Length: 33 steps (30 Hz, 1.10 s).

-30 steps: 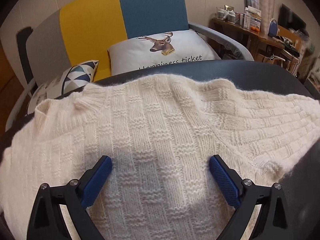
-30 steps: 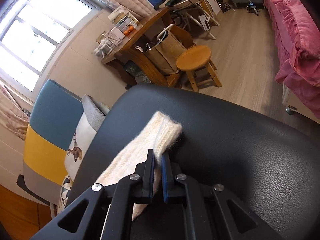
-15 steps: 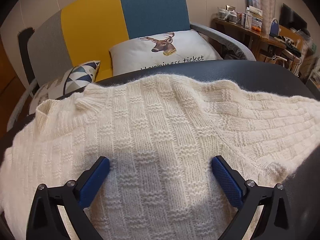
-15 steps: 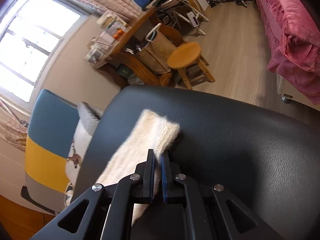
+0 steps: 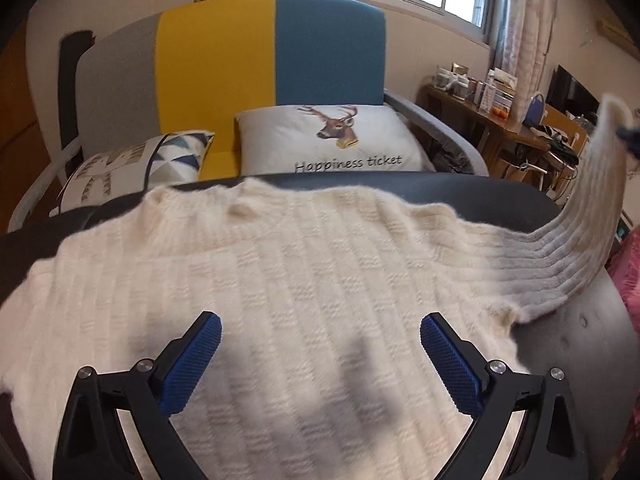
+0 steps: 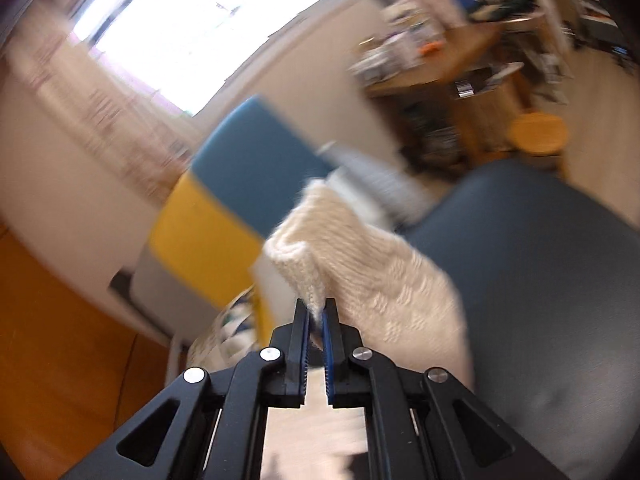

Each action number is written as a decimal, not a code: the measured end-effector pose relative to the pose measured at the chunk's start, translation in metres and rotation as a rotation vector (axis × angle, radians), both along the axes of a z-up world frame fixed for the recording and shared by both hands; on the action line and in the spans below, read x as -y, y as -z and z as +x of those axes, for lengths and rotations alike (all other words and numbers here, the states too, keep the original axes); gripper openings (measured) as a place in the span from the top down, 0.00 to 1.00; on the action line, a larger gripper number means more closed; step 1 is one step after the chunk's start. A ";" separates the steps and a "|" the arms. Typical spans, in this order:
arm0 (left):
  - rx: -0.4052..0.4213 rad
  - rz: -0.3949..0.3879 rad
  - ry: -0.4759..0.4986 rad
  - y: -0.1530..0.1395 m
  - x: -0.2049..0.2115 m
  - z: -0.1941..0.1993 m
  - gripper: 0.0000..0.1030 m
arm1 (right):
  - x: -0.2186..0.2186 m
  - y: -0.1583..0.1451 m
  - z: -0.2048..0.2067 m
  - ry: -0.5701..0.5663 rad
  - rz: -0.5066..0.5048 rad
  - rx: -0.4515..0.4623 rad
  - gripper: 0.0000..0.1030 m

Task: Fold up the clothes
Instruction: 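Carry the held sleeve across the sweater body toward the left gripper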

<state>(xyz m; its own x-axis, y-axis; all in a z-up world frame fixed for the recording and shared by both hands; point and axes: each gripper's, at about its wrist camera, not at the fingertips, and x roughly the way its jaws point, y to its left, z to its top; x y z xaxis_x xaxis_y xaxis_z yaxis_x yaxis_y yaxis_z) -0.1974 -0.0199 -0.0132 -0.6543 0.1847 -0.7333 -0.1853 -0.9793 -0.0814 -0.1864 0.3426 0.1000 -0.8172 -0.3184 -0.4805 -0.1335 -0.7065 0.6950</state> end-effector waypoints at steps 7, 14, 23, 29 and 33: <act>0.062 0.118 -0.110 0.019 0.069 0.016 0.02 | 0.142 0.042 -0.038 -0.244 -0.020 0.061 0.95; 0.079 0.150 -0.187 0.028 0.104 0.021 0.02 | 0.233 0.126 -0.056 -0.400 -0.011 0.208 0.95; 0.108 0.163 -0.155 0.029 0.093 0.014 0.02 | 0.232 0.143 -0.008 -0.450 0.139 0.149 0.76; 0.133 0.246 -0.157 0.023 0.087 0.008 0.02 | 0.217 0.156 0.039 -0.412 0.357 0.134 0.84; 0.124 0.211 -0.128 0.015 0.064 0.003 0.02 | 0.206 0.171 0.044 -0.349 0.326 0.145 0.90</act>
